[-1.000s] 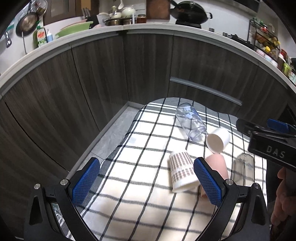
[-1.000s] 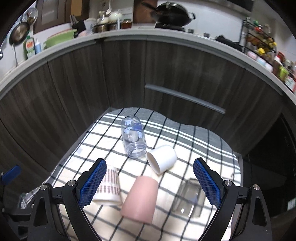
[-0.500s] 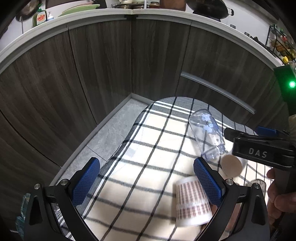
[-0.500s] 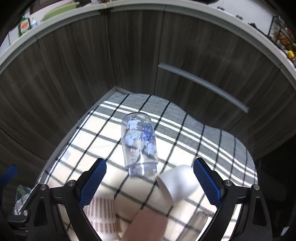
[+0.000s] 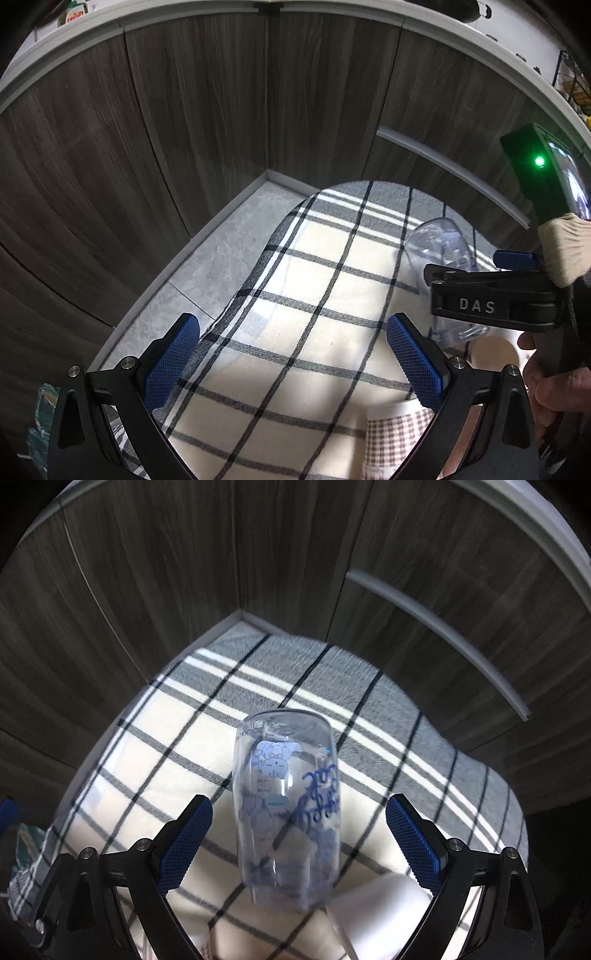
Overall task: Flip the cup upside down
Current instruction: 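Move the right tool to the clear printed cup and close its fingers around it, then lift the clear cup with the right tool and rotate it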
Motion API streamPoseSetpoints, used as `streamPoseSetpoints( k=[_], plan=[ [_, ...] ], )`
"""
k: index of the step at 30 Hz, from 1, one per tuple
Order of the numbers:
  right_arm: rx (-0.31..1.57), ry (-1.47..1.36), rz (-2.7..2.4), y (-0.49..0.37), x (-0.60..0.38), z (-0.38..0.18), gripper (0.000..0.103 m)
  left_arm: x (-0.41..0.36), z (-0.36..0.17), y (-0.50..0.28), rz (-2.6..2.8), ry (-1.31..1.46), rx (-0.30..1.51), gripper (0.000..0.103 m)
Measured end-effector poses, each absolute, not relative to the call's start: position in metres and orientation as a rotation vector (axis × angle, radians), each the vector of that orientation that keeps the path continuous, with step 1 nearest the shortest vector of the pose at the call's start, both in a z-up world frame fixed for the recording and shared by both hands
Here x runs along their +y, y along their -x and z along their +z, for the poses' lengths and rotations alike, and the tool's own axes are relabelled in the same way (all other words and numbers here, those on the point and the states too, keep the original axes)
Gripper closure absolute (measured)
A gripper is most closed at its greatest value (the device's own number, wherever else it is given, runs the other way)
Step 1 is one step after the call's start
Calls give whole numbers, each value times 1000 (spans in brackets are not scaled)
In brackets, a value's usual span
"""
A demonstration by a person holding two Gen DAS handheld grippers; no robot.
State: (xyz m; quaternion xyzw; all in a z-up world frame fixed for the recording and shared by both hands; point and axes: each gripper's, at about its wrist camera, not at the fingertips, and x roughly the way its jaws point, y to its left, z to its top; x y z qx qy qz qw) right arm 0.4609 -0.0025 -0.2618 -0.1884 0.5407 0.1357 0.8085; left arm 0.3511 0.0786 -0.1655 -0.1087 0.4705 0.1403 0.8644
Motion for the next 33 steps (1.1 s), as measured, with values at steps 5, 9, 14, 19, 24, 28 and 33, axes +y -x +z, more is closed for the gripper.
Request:
streamPoseSetpoints(
  k=[5, 9, 14, 19, 24, 28, 33],
  plan=[
    [1218, 424, 299, -472, 6, -288, 8, 80, -173, -355, 297, 227, 990, 0],
    [1257, 421, 310, -477, 8, -301, 24, 82, -178, -356, 291, 223, 996, 0],
    [1257, 376, 315, -477, 3, -303, 32, 83, -179, -353, 284, 227, 997, 0],
    [1211, 365, 307, -465, 1, -284, 32, 82, -164, -347, 275, 224, 970, 0],
    [1186, 335, 307, -444, -2, -250, 32, 83, -138, -333, 264, 223, 927, 0],
    [1169, 267, 286, -418, -13, -217, 32, 83, -118, -311, 249, 211, 896, 0],
    [1148, 130, 245, -374, -37, -183, 32, 85, -99, -279, 220, 186, 870, 0]
  ],
)
